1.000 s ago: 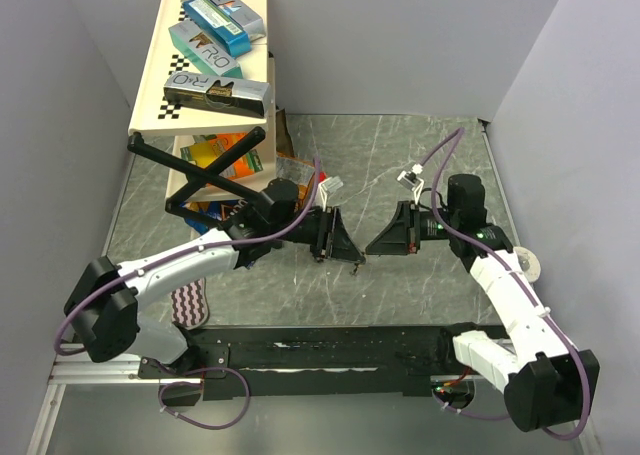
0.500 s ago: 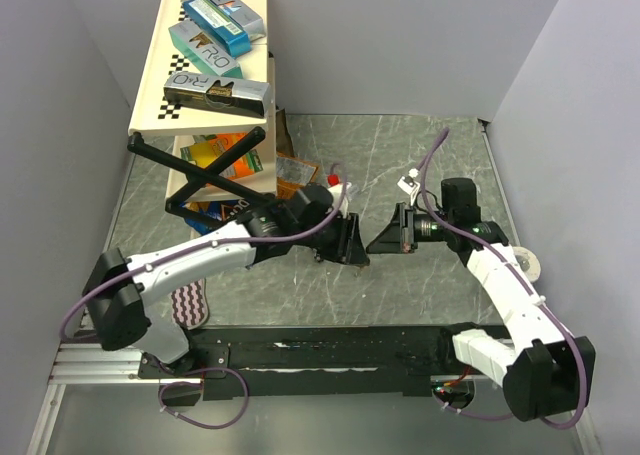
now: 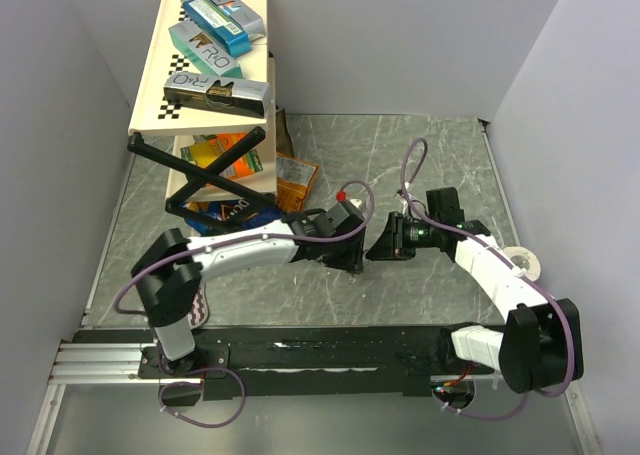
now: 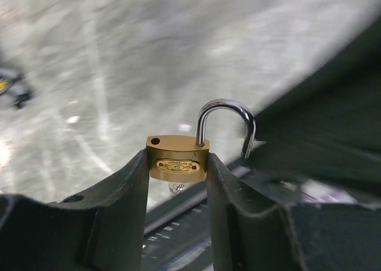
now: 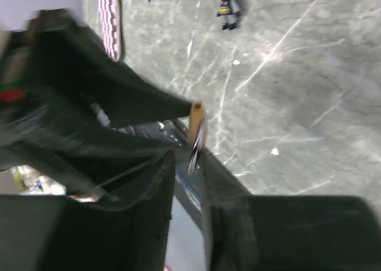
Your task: Unlock with the key
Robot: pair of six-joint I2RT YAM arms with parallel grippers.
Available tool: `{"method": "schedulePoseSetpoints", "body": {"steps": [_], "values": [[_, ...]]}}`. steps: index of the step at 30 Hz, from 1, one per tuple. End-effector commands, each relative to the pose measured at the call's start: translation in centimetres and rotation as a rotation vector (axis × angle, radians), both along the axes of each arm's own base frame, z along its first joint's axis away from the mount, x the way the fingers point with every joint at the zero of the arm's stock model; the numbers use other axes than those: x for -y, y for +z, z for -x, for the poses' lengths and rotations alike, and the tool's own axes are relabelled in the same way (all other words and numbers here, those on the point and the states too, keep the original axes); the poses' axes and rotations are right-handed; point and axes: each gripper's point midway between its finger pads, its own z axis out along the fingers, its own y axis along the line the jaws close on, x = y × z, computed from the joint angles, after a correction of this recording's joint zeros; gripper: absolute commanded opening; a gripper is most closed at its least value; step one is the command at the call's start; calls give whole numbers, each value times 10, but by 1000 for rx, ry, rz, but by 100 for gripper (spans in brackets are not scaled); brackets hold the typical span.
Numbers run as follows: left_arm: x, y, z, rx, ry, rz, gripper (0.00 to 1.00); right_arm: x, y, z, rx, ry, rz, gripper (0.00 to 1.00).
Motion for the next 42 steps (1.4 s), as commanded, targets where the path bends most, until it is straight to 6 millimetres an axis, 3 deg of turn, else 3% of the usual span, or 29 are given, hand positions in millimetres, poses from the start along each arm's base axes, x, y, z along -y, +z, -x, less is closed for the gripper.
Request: {"method": "schedulePoseSetpoints", "body": {"steps": [1, 8, 13, 17, 18, 20, 24, 28, 36, 42], "values": [[-18, -35, -11, -12, 71, -145, 1, 0, -13, -19, 55, -38, 11, 33], [-13, -67, -17, -25, 68, -211, 1, 6, -49, -31, -44, -70, 88, 45], [-11, -88, -22, -40, 66, -269, 1, 11, -50, -34, -44, -99, 123, 50], [-8, -88, -36, -29, 110, -322, 1, 26, -53, -37, -45, -162, 213, 53], [-14, -97, -36, -39, 115, -370, 1, 30, -53, -36, -53, -174, 231, 53], [-9, -95, -44, -40, 130, -381, 1, 36, -47, -37, -37, -203, 252, 55], [-16, -110, -53, -80, 160, -426, 1, 56, -37, -42, -8, -291, 327, 59], [-22, -110, -67, -90, 204, -410, 1, 67, -13, -46, 61, -359, 327, 64], [-30, -118, -106, -102, 260, -418, 1, 75, 26, -45, 160, -414, 293, 65], [-33, -126, -125, -99, 251, -440, 1, 74, 29, -38, 163, -411, 286, 66]]}}
